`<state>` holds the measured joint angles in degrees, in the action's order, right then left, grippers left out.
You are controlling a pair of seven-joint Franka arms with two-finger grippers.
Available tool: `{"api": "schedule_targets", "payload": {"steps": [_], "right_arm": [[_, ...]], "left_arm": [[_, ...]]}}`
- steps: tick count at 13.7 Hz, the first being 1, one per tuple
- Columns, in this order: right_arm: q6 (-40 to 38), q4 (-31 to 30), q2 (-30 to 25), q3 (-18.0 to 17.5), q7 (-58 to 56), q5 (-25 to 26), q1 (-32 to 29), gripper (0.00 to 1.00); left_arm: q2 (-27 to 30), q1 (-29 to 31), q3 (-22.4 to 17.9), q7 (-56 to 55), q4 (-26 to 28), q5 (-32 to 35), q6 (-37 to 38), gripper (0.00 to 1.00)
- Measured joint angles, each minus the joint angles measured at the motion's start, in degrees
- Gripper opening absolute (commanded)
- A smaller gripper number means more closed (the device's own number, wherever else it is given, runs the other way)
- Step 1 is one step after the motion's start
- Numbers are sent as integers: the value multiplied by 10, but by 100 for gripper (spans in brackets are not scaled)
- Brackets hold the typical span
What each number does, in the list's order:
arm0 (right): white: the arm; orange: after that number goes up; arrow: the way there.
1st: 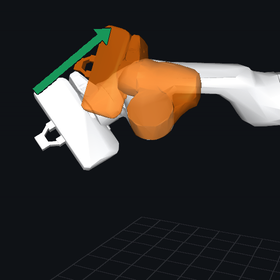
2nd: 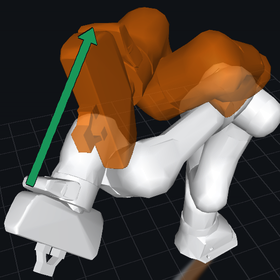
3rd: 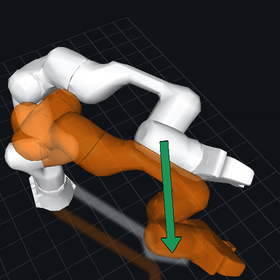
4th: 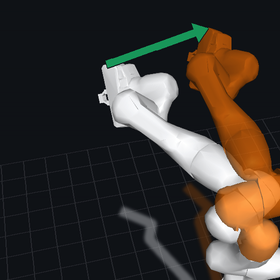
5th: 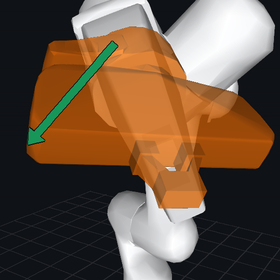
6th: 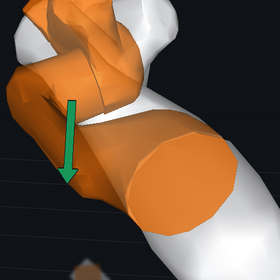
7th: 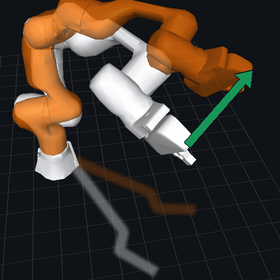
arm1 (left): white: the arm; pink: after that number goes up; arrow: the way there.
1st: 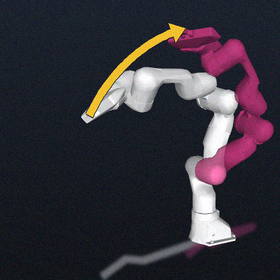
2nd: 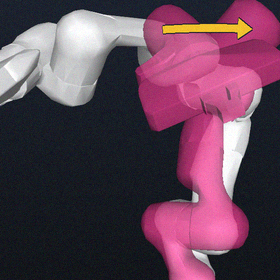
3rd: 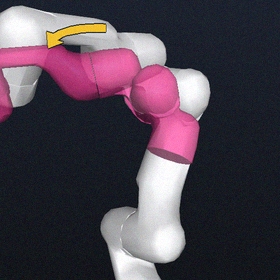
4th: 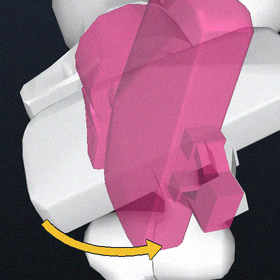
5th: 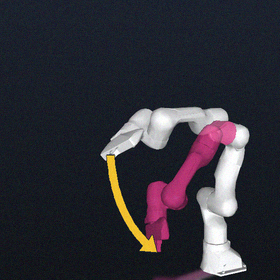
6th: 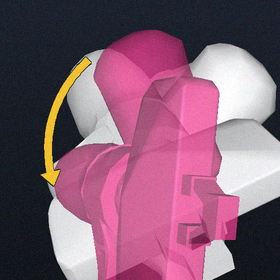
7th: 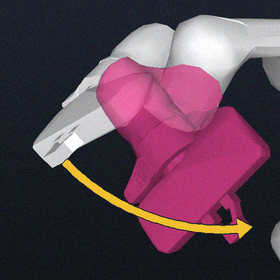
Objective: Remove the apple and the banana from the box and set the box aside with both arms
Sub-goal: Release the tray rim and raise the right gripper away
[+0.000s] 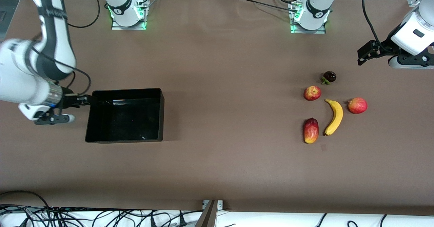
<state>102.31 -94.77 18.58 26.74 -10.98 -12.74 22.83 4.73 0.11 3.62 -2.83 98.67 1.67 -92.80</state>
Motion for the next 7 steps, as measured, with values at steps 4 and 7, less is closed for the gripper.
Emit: {"api": "schedule_targets", "payload": {"steps": [4, 7], "right_arm": [[-129, 123, -25, -2, 17, 41, 3, 100], [-150, 133, -32, -9, 23, 53, 12, 100]], "left_arm": [[0, 0, 0, 0, 0, 0, 0, 100], [-1, 0, 0, 0, 0, 0, 7, 100]]}}
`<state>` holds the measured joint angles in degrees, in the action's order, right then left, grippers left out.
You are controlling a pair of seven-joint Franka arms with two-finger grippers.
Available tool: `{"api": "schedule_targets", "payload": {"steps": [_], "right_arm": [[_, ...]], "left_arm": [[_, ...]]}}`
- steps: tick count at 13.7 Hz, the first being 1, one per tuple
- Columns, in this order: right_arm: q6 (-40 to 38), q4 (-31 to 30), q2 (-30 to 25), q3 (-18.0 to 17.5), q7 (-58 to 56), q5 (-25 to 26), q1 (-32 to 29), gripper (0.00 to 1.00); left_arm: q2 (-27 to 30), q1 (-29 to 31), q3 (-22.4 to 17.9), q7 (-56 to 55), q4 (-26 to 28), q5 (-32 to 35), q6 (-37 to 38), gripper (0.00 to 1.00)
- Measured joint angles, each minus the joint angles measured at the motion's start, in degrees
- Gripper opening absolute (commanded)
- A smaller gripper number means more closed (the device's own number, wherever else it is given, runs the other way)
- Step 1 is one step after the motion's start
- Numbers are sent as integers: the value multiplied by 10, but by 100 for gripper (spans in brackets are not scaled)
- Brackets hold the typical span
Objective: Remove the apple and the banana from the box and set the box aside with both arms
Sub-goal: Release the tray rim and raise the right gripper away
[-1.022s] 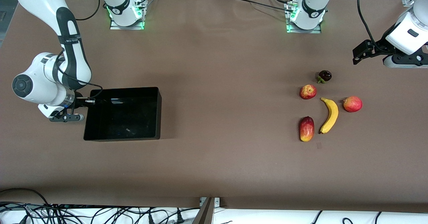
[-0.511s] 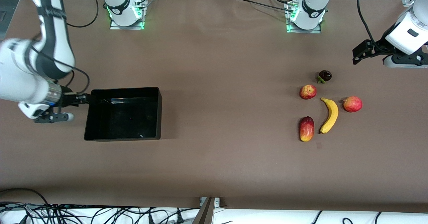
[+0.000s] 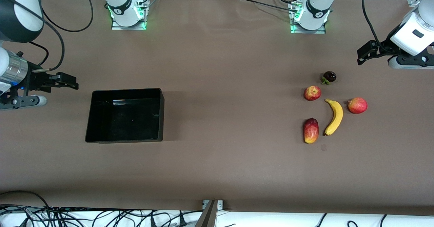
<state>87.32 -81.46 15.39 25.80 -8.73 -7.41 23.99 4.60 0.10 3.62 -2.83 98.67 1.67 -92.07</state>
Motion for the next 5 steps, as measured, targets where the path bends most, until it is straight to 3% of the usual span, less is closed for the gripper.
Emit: {"api": "schedule_targets", "payload": {"steps": [2, 5], "right_arm": [[-19, -9, -19, -33, 20, 6, -19, 100], [-22, -62, -87, -123, 40, 21, -95, 100]], "left_arm": [[-1, 0, 0, 0, 0, 0, 2, 100], [-2, 0, 0, 0, -2, 0, 2, 100]]}}
